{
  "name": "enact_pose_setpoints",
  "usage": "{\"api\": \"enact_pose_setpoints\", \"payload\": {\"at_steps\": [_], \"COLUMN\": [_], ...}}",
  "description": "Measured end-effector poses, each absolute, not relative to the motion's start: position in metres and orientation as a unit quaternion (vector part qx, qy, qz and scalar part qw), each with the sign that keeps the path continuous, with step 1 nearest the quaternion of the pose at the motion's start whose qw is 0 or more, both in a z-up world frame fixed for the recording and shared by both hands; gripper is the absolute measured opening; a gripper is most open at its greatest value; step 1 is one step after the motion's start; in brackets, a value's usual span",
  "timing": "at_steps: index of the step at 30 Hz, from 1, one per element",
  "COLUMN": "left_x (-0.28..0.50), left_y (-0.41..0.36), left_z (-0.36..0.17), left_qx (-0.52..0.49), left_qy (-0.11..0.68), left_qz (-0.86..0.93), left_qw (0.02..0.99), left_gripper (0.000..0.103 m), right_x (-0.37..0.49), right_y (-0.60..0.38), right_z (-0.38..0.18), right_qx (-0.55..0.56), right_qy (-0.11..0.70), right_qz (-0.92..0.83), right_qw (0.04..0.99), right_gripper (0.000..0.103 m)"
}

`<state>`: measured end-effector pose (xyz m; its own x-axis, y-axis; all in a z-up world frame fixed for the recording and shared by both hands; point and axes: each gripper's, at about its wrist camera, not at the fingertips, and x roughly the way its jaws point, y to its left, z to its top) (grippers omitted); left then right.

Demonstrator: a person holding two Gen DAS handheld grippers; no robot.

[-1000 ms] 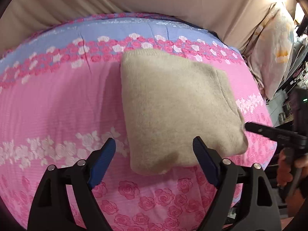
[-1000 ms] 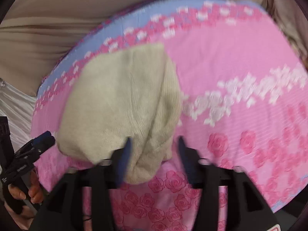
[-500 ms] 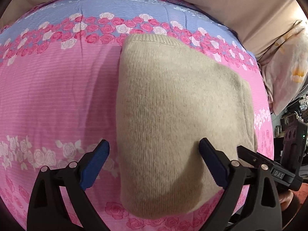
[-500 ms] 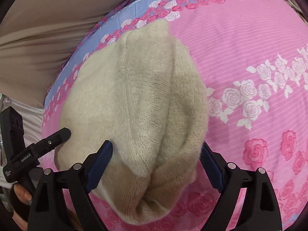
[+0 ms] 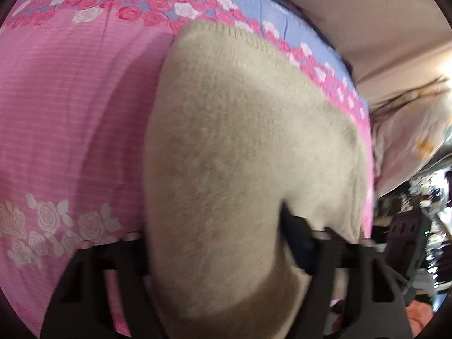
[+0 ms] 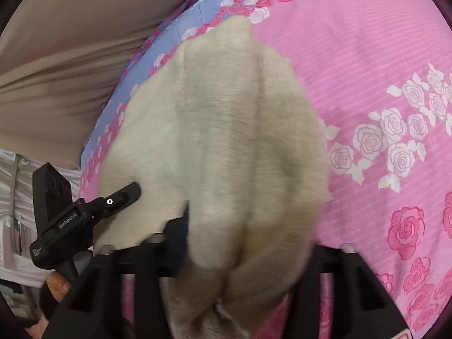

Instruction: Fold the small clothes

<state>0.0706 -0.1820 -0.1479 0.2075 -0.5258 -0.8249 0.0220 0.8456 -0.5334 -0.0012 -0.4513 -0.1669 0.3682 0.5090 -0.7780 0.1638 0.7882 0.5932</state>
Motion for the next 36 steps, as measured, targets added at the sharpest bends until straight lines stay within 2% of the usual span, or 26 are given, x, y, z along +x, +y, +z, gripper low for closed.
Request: {"api": "enact_pose_setpoints", "payload": {"at_steps": [1, 3, 8, 12, 14, 15, 16, 18, 20, 22, 25, 29, 31, 32, 36], "left_x": [0.069, 0.065, 0.042, 0.013, 0.000, -0.004, -0.011, -0.020, -0.031, -0.044, -0.053, -0.036, -0.022, -0.025, -0.029], "left_y": [-0.179, -0.171, -0.118, -0.047, -0.013, -0.001, 0.016, 0.039, 0.065, 0.086, 0.091, 0.080, 0.071, 0.074, 0.060], "left_z": [-0.139, -0.116, -0.034, -0.001, -0.010, -0.020, -0.041, -0.083, -0.122, -0.112, -0.066, -0.054, -0.067, -0.069, -0.052], "left_qx": [-0.215, -0.222, -0.220, -0.218, -0.207, -0.201, -0.197, -0.180, -0.169, -0.228, -0.176, -0.128, -0.111, -0.113, -0.082], "left_qy": [0.599, 0.581, 0.531, 0.510, 0.518, 0.526, 0.538, 0.559, 0.601, 0.581, 0.529, 0.509, 0.523, 0.530, 0.518], "left_qz": [-0.194, -0.213, -0.231, -0.216, -0.191, -0.172, -0.144, -0.093, -0.021, -0.048, -0.048, -0.072, -0.070, -0.069, -0.068], "left_qw": [0.747, 0.753, 0.785, 0.804, 0.807, 0.808, 0.807, 0.804, 0.781, 0.780, 0.829, 0.848, 0.842, 0.838, 0.849], "left_gripper": [0.040, 0.038, 0.039, 0.042, 0.046, 0.053, 0.065, 0.066, 0.063, 0.063, 0.067, 0.075, 0.075, 0.074, 0.076], "right_x": [-0.001, -0.003, -0.017, -0.024, -0.025, -0.024, -0.023, -0.024, -0.030, -0.044, -0.054, -0.035, -0.023, -0.016, -0.032], "right_y": [-0.449, -0.436, -0.383, -0.326, -0.286, -0.270, -0.249, -0.220, -0.211, -0.220, -0.218, -0.192, -0.178, -0.174, -0.187], "right_z": [-0.158, -0.126, -0.038, -0.021, -0.040, -0.054, -0.079, -0.124, -0.150, -0.125, -0.083, -0.094, -0.129, -0.128, -0.069], "right_qx": [0.300, 0.269, 0.219, 0.218, 0.208, 0.206, 0.193, 0.146, 0.127, 0.147, 0.104, 0.083, 0.044, 0.036, 0.044], "right_qy": [0.546, 0.527, 0.473, 0.469, 0.489, 0.503, 0.526, 0.570, 0.609, 0.578, 0.528, 0.544, 0.582, 0.587, 0.526], "right_qz": [0.115, 0.133, 0.206, 0.266, 0.286, 0.293, 0.295, 0.272, 0.234, 0.228, 0.214, 0.214, 0.182, 0.169, 0.140], "right_qw": [0.774, 0.795, 0.828, 0.814, 0.797, 0.787, 0.773, 0.762, 0.747, 0.769, 0.815, 0.807, 0.792, 0.791, 0.838], "right_gripper": [0.031, 0.029, 0.029, 0.031, 0.037, 0.041, 0.045, 0.045, 0.042, 0.042, 0.041, 0.042, 0.039, 0.038, 0.042]}}
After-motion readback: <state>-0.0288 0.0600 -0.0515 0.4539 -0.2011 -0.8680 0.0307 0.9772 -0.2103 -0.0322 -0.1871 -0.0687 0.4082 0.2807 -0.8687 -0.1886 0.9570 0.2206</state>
